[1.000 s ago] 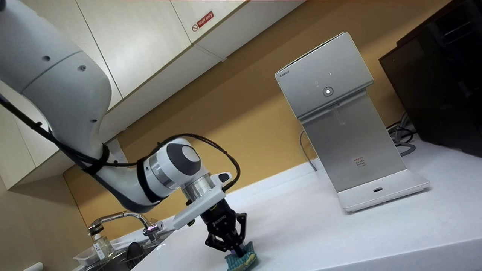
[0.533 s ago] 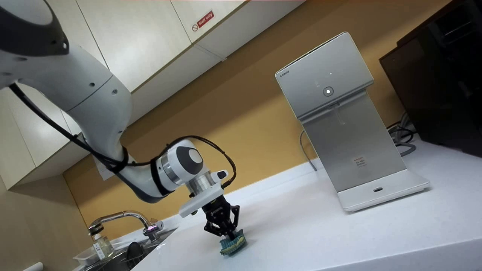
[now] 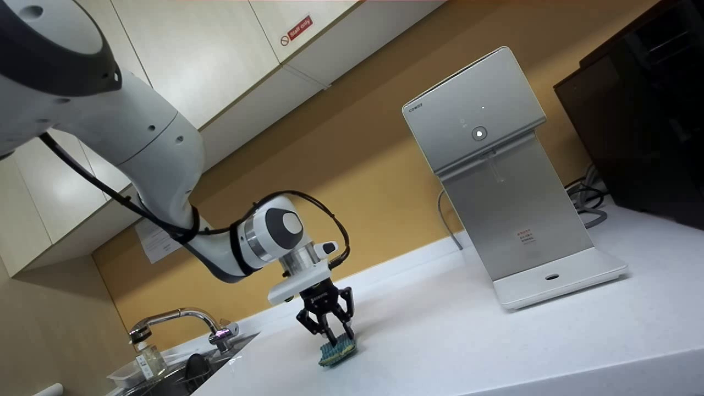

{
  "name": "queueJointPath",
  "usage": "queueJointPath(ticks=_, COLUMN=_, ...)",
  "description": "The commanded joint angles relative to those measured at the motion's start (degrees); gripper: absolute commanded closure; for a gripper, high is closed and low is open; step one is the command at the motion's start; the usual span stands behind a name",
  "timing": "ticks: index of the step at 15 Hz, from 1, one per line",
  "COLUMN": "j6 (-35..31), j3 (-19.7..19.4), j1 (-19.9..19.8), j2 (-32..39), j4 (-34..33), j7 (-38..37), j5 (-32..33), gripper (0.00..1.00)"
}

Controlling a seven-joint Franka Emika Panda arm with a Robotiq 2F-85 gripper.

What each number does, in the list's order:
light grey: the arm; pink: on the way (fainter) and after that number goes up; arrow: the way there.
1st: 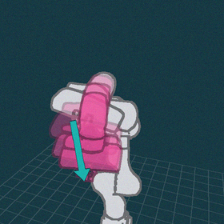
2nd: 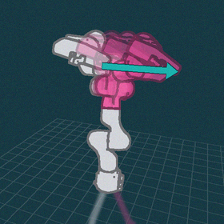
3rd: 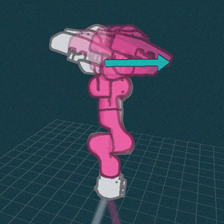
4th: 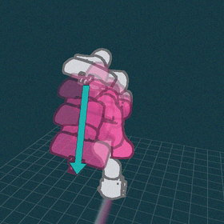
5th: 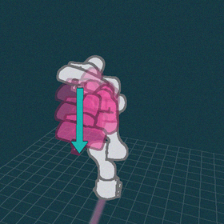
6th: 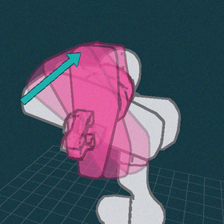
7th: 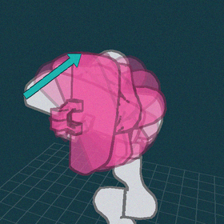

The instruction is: Use the sponge to wipe the counter top

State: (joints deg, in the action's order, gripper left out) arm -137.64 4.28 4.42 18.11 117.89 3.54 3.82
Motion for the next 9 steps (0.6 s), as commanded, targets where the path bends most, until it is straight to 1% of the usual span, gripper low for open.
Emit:
queueJointPath(ticks=1, j6=1.96, j3=0.95, j1=-0.61, j2=-3.74, j4=1.09, j7=1.32, j5=-3.1, gripper=0.24)
queueJointPath(ticks=3, j6=1.91, j3=1.12, j1=-0.39, j2=-5.82, j4=2.11, j7=1.51, j5=-3.8, gripper=0.11)
queueJointPath(ticks=4, j6=2.41, j3=1.18, j1=-0.21, j2=-6.72, j4=2.41, j7=1.53, j5=-4.0, gripper=0.03)
queueJointPath(ticks=6, j6=2.9, j3=1.34, j1=-0.01, j2=-8.19, j4=3.07, j7=1.59, j5=-3.91, gripper=0.0)
queueJointPath(ticks=9, j6=3.96, j3=2.41, j1=-0.53, j2=-9.62, j4=4.39, j7=5.64, j5=-7.38, gripper=0.0)
